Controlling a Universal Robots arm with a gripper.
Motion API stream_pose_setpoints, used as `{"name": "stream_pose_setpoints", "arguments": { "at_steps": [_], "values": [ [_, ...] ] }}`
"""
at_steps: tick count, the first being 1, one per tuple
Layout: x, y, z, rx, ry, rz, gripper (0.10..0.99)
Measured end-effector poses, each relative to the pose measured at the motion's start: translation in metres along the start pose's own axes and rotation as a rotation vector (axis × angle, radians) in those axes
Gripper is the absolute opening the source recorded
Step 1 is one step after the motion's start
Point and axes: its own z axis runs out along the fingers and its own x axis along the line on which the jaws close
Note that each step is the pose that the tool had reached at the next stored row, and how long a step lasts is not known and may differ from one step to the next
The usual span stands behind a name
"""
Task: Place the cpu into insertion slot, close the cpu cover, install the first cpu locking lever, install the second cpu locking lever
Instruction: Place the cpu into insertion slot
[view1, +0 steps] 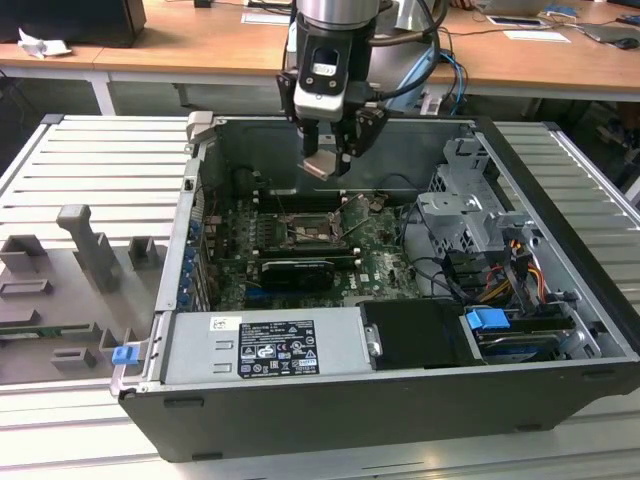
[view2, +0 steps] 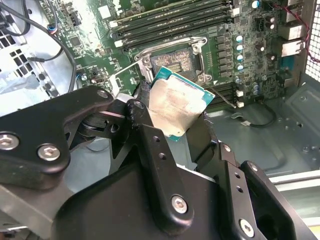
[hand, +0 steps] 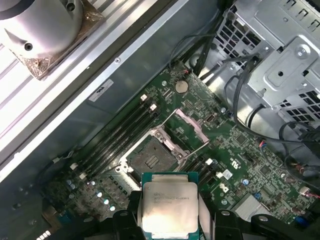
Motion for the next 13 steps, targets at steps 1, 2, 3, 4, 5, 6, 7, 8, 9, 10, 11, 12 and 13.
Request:
{"name": "stream_pose_setpoints", "arguments": {
  "at_steps": [1,2,3,4,5,6,7,8,9,10,11,12,13],
  "values": [
    [0.0,0.0,0.0004,0.0,-0.0007,0.009,0.537],
    [0.0,-0.0001,0.0009,0.0,-0.0015,0.019,0.537],
    [0.0,-0.0001,0.0012,0.0,-0.0023,0.028,0.537],
    [0.0,-0.0001,0.0018,0.0,-0.0034,0.041,0.537],
    [-0.0001,-0.0002,0.0022,0.0,-0.004,0.048,0.537],
    [-0.0001,-0.0002,0.0024,0.0,-0.0043,0.053,0.537],
    [-0.0001,-0.0002,0.0029,0.0,-0.0049,0.058,0.537],
    [-0.0001,-0.0003,0.0037,0.001,-0.0064,0.067,0.537],
    [-0.0001,-0.0004,0.0048,0.001,-0.0077,0.077,0.537],
    [-0.0002,-0.0004,0.0061,0.003,-0.0087,0.096,0.537],
    [-0.0002,-0.0005,0.0067,0.003,-0.0089,0.107,0.537],
    [-0.0002,-0.0006,0.0075,0.004,-0.0085,0.118,0.537],
    [-0.0002,-0.0007,0.0082,0.005,-0.0083,0.128,0.537]
  ]
}}
